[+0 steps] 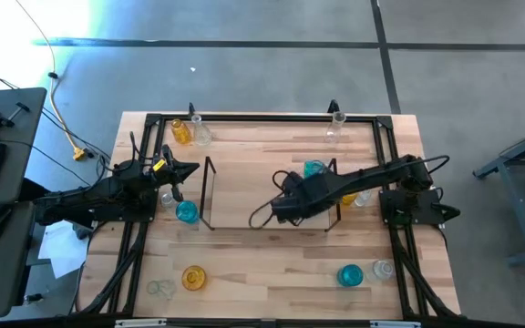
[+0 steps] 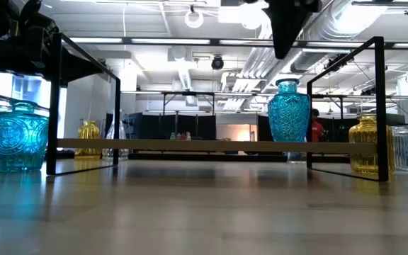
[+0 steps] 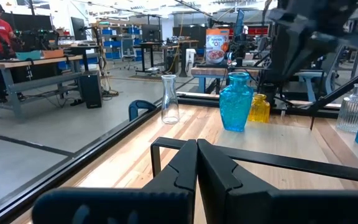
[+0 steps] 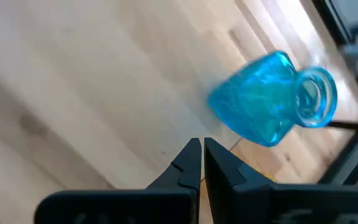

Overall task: Sort vases onto shelf
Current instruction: Put the yellow vase on the shelf

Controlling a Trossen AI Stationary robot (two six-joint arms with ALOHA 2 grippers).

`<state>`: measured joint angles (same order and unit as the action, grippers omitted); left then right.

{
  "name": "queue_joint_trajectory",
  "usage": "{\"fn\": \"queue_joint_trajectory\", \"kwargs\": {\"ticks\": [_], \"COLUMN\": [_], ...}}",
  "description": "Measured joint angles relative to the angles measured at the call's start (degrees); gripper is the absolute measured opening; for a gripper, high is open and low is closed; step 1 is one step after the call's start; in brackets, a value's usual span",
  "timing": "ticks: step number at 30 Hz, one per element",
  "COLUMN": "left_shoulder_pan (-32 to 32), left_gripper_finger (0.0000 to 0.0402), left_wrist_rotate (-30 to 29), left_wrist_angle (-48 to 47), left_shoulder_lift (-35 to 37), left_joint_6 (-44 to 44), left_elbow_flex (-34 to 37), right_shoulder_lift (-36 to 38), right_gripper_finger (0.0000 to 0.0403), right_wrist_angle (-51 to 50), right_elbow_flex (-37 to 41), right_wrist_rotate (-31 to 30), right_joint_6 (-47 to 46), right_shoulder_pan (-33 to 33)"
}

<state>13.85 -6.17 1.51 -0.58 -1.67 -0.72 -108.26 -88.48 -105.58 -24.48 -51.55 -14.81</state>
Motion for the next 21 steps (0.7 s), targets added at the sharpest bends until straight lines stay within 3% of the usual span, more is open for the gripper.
{"fn": "queue_joint_trajectory", "kwargs": {"ticks": [5,8,12,18,21], "left_shoulder_pan": [0.0,0.0,0.0,0.0,0.0], "left_gripper_finger": [0.0003,0.0003,0.0003,0.0003,0.0003], "left_wrist_rotate": [0.1,1.7,1.7,-7.5,-12.3], "left_wrist_angle": [0.7,1.7,-4.0,-16.0,-21.0], "left_shoulder_lift": [0.0,0.0,-0.3,-4.9,-10.6], "left_joint_6": [0.0,1.5,4.0,4.8,6.8], "left_elbow_flex": [0.0,-0.4,-5.4,-15.6,-20.7], "right_shoulder_lift": [2.5,5.2,10.9,23.6,30.2], "right_gripper_finger": [0.0000,0.0000,0.0000,0.0000,0.0000], "right_wrist_angle": [15.2,26.0,40.1,65.0,71.2], "right_elbow_flex": [3.7,8.8,17.8,35.7,41.5], "right_wrist_rotate": [-1.0,-3.0,-4.2,1.1,2.0], "right_joint_6": [10.6,16.5,25.5,38.9,43.9], "right_shoulder_pan": [-3.3,-4.4,-3.8,-0.1,1.3]}}
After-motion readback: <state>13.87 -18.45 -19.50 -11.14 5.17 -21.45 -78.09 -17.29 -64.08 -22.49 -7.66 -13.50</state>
